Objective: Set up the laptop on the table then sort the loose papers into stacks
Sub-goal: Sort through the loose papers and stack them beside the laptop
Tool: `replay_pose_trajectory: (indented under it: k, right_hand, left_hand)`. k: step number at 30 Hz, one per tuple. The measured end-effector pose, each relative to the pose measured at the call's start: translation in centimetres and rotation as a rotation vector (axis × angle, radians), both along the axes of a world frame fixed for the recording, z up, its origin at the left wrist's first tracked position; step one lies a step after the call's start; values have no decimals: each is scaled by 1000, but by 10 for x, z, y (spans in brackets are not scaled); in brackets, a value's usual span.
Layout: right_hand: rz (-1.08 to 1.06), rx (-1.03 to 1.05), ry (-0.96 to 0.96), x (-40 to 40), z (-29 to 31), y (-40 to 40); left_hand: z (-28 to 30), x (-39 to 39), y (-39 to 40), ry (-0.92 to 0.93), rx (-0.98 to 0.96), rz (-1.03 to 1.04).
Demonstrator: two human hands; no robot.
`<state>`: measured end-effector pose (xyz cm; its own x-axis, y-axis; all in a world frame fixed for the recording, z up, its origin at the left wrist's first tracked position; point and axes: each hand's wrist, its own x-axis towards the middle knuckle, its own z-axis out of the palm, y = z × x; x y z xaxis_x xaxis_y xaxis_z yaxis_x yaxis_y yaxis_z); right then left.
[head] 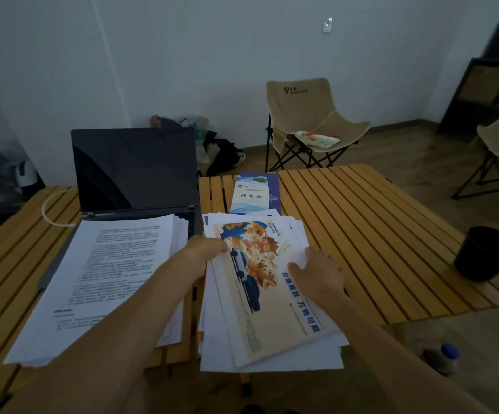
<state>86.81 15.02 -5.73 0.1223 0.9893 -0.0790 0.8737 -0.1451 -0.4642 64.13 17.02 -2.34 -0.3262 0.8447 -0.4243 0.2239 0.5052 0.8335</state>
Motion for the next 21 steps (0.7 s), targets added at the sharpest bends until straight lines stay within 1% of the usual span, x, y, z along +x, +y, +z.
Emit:
replay_pose_trajectory:
  k: [5, 7, 8, 9, 10, 11, 12, 13, 14, 15, 17, 18, 20, 21]
  right_hand:
    - [37, 31, 113, 6, -2, -9]
    - [74, -10, 243, 15, 3, -14]
    - [84, -38, 310, 20, 8, -17]
    - [94, -46, 334, 27, 11, -19]
    - [91, -50, 286, 36, 15, -22]
    - [85, -56, 205, 45, 19, -27]
    - [96, -79, 102, 54, 22, -31]
    - [129, -134, 7, 63, 25, -37]
    - [165, -216, -49, 70, 29, -44]
    - [186, -303, -59, 74, 34, -50]
    - [167, -467, 37, 81, 39, -61]
    - [153, -515, 85, 82, 40, -63]
    - [119, -543, 161, 85, 34, -68]
    - [99, -552, 239, 86, 30, -73]
  left_hand:
    - [0, 19, 6, 68, 45, -73]
    - [1, 22, 9, 88, 56, -90]
    - [2, 20, 8, 133, 61, -87]
    - [3, 16, 7, 226, 54, -95]
    - [2, 11, 8, 363, 53, -130]
    - [1, 7, 11, 507, 71, -198]
    - [1, 6, 15, 613, 114, -297]
    - [1, 7, 22, 682, 155, -404]
    - [1, 10, 32, 737, 183, -502]
    - [4, 14, 40, 777, 192, -578]
    - [2, 20, 60, 844, 158, -718]
    - [1, 20, 67, 886, 135, -785]
    - [-13, 21, 78, 939, 94, -859]
    - [-20, 22, 79, 969, 81, -875]
